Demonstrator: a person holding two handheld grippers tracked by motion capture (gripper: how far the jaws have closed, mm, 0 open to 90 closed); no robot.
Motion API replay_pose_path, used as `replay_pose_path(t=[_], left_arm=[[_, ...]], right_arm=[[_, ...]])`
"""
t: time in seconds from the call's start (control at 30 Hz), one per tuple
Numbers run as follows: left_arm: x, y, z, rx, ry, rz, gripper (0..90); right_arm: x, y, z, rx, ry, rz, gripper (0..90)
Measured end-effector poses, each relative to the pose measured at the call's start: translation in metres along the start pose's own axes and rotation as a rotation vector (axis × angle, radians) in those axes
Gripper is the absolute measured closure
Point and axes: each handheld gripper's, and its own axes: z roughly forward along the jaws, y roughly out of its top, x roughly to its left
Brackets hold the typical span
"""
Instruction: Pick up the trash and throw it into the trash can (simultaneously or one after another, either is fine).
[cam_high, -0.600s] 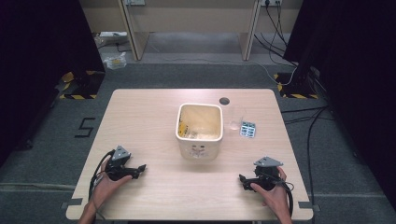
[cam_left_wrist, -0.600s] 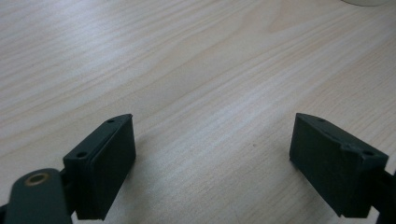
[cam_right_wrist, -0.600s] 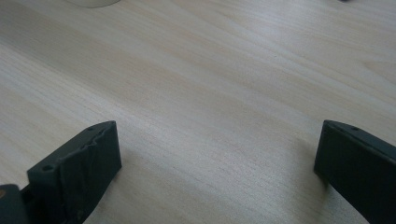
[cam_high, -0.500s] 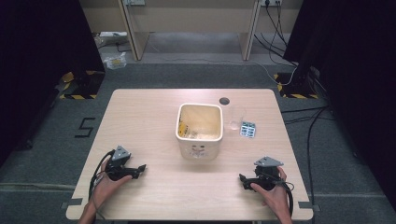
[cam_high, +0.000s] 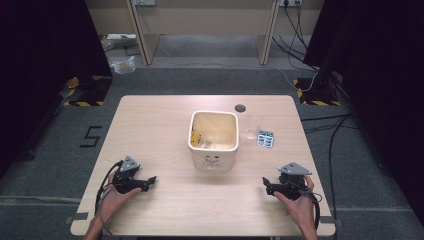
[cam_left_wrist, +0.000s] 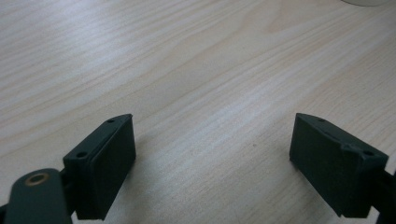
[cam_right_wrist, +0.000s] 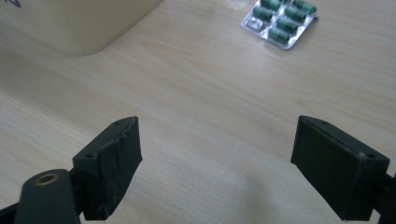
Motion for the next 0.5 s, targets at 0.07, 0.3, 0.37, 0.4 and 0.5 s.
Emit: replay_pose_path(t=[0.07,0.3,0.37,0.4,0.5], left_arm=[[0.000,0.000,0.000,-0.002,-0.001,0.000,13.5],[0.000,0.000,0.000,-0.002,-0.001,0.000,13.5],[0.000,0.000,0.000,-0.002,-0.001,0.000,13.4],[0.000,0.000,0.000,-0.002,-0.001,0.000,13.5],[0.000,0.000,0.000,-0.002,-0.001,0.000,13.4]], right_arm=[[-0.001,0.005,-0.003,-0.004,0.000,-0.008,16.9],[-0.005,0.031,-0.008,-0.043,-0.019,-0.008,18.4],[-0.005,0.035,-0.008,-0.051,-0.018,-0.008,18.8],[-0.006,0.043,-0.007,-0.057,-0.016,-0.014,19.2],[-0.006,0.051,-0.006,-0.059,-0.018,-0.023,19.8]])
